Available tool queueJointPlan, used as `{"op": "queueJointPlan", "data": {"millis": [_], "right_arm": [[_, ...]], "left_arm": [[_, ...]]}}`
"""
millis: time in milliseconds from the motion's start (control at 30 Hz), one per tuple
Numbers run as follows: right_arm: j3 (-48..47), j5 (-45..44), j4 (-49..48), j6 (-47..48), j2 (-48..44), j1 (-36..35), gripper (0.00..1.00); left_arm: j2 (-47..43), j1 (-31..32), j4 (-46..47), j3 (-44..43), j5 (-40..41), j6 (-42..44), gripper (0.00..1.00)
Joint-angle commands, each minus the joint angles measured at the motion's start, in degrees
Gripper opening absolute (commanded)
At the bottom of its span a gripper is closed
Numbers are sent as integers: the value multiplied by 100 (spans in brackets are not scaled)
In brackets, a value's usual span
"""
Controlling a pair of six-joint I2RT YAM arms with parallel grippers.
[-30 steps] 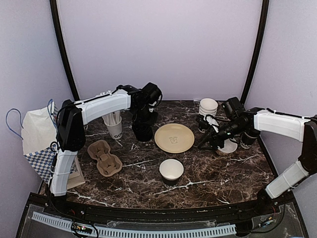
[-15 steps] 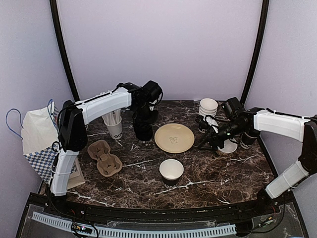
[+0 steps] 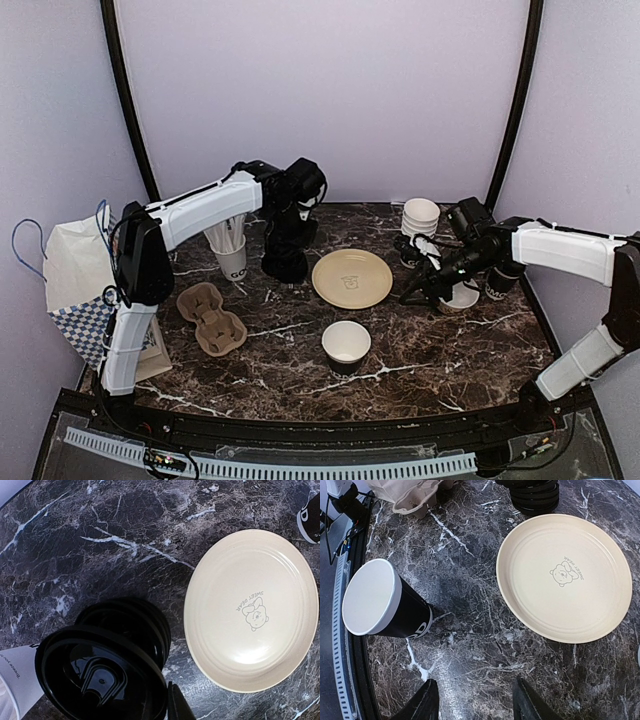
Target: Pack the takeout coffee
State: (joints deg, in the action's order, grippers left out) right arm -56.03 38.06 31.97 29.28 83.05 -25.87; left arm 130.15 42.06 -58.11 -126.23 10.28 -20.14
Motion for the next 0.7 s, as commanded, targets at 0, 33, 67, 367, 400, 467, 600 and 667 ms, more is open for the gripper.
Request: {"op": "queueJointPlan", "data": {"millis": [0, 33, 67, 367, 400, 467, 600, 667], "right_arm": [[-47, 65, -66, -25, -115, -41, 50], [-60, 9, -53, -27, -113, -41, 50], [-87, -33, -44, -32, -115, -41, 50], [-785, 392, 131, -428, -318, 12, 53], [-938, 461, 126, -495, -331, 24, 55], [-1242, 488, -31, -868, -327, 71, 63], [-1932, 955, -329, -1717, -172, 274, 77], [-2170, 1370, -602, -2299, -85, 406, 81]], "left_arm": [[-572, 12, 128, 184, -161, 131, 14], [-596, 25, 192, 194, -181, 174, 14], [-596, 37, 236, 147, -133, 214, 14], [-877, 69, 380, -495, -1068, 554, 14], [-952, 86, 610, -460, -1458, 632, 14], [-1326, 107, 1021, -334, -1976, 687, 14], [-2002, 114, 2040, 208, -2931, 590, 14], [-2346, 116, 2605, 636, -3350, 490, 13]]}}
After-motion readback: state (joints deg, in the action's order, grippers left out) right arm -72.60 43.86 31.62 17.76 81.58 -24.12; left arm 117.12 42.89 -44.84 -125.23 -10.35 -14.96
